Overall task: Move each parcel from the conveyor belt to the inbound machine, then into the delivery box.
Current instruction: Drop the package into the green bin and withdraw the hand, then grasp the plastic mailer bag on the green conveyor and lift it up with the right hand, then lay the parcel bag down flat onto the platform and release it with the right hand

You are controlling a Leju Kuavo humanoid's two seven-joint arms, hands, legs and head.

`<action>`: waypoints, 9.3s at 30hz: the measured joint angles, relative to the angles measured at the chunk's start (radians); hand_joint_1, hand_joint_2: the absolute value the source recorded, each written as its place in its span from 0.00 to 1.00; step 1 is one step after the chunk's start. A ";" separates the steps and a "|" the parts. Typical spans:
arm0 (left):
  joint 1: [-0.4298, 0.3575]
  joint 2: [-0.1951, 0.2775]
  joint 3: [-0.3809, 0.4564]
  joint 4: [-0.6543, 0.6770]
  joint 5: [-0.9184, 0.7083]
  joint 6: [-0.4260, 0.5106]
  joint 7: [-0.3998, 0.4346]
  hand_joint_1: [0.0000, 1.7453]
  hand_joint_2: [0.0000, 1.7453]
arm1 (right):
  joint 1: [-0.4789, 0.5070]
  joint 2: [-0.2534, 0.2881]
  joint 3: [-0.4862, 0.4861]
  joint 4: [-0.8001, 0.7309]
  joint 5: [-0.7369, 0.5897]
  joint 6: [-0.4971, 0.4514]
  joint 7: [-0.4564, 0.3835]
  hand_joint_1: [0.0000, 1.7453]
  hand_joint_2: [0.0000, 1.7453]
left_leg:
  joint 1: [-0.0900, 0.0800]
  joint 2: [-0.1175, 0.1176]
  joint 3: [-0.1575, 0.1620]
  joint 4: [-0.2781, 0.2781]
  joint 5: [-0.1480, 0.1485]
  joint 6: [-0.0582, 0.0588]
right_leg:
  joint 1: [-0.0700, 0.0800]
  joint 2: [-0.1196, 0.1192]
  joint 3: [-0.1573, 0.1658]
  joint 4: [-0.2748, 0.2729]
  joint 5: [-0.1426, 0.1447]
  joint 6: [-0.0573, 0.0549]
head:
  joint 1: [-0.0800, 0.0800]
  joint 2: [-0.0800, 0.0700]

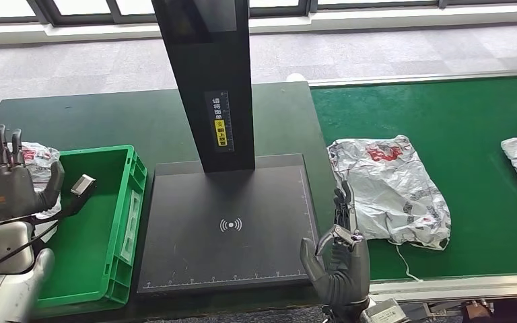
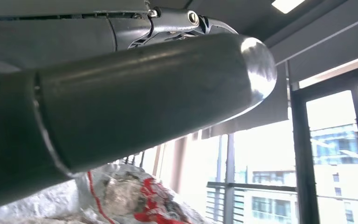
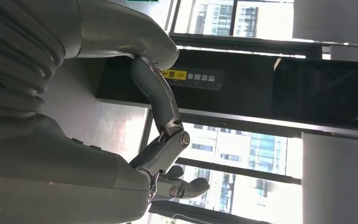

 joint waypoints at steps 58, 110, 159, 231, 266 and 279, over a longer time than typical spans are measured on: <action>0.224 -0.611 -0.148 -0.387 1.458 -0.731 -1.057 0.00 0.00 | -0.632 -0.133 -0.784 1.154 1.069 -0.206 0.672 0.00 1.00 | -0.007 -0.002 -0.007 0.003 0.004 0.011 | -0.007 -0.003 -0.003 -0.001 0.007 0.012 | 0.000 0.000; 0.193 -0.616 -0.128 -0.300 1.419 -0.687 -1.051 0.00 0.00 | -0.700 -0.091 -0.823 1.378 0.948 0.022 0.400 1.00 1.00 | -0.005 0.003 0.002 0.003 0.004 0.010 | -0.005 0.001 0.005 -0.001 0.007 0.011 | 0.000 0.000; 0.239 -0.623 -0.097 -0.334 1.395 -0.725 -1.054 0.00 0.00 | -0.093 0.202 -0.560 0.093 0.013 0.269 0.000 1.00 1.00 | -0.005 -0.002 -0.008 0.003 0.004 0.010 | -0.006 -0.003 -0.004 -0.001 0.005 0.011 | 0.000 0.000; 0.169 -0.631 -0.090 -0.299 1.383 -0.701 -1.041 0.00 0.00 | -0.265 0.196 -0.310 0.277 -0.278 0.645 0.137 1.00 1.00 | -0.005 -0.003 -0.010 0.003 0.005 0.009 | -0.005 -0.004 -0.005 -0.001 0.007 0.010 | 0.000 0.000; 0.175 -0.588 -0.160 -0.254 1.415 -0.641 -1.061 0.00 0.00 | -0.183 0.190 -0.216 0.515 -0.126 0.537 0.222 0.00 1.00 | -0.005 -0.003 -0.010 0.002 0.005 0.009 | -0.006 -0.003 -0.005 0.000 0.007 0.010 | 0.000 0.000; 0.175 -0.588 -0.205 -0.259 1.382 -0.665 -1.055 0.00 0.00 | -0.180 0.187 -0.183 0.544 -0.050 0.530 0.222 0.00 0.00 | -0.005 -0.002 -0.010 0.002 0.005 0.008 | -0.006 -0.003 -0.006 -0.001 0.006 0.010 | 0.000 0.000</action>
